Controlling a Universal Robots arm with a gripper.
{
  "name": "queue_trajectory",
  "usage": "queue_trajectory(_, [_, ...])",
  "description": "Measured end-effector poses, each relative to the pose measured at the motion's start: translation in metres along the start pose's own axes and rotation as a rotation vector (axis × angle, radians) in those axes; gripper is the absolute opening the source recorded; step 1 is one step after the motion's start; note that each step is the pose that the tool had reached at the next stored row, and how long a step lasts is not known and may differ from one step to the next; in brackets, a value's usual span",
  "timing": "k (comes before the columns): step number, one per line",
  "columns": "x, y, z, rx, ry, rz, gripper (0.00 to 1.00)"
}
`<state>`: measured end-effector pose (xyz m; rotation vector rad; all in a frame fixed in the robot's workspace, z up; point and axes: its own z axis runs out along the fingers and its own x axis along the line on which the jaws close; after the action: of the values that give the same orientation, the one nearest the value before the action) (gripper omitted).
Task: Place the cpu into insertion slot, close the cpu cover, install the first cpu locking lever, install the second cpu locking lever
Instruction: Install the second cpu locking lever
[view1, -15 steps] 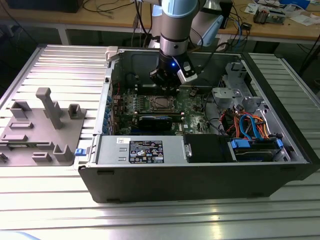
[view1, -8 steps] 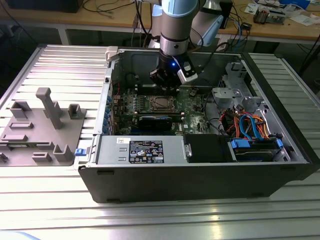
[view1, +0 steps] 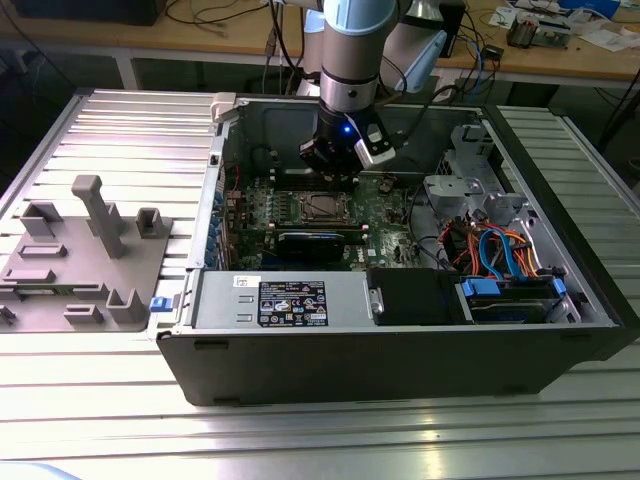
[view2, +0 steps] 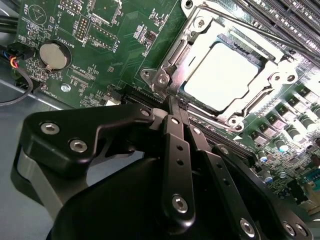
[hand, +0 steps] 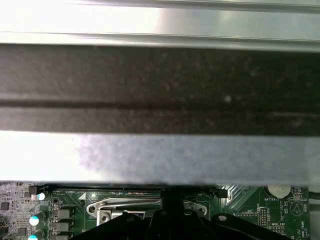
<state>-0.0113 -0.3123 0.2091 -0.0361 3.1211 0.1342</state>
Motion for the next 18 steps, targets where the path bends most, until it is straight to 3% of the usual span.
queue_trajectory(8, [0.0, -0.001, -0.0002, -0.0001, 0.0, 0.0, 0.11])
queue_trajectory(12, [-0.0001, -0.0006, -0.0056, 0.0, -0.0001, 0.0, 0.11])
queue_trajectory(18, [-0.0001, -0.0004, -0.0079, -0.0003, -0.0001, 0.0, 0.11])
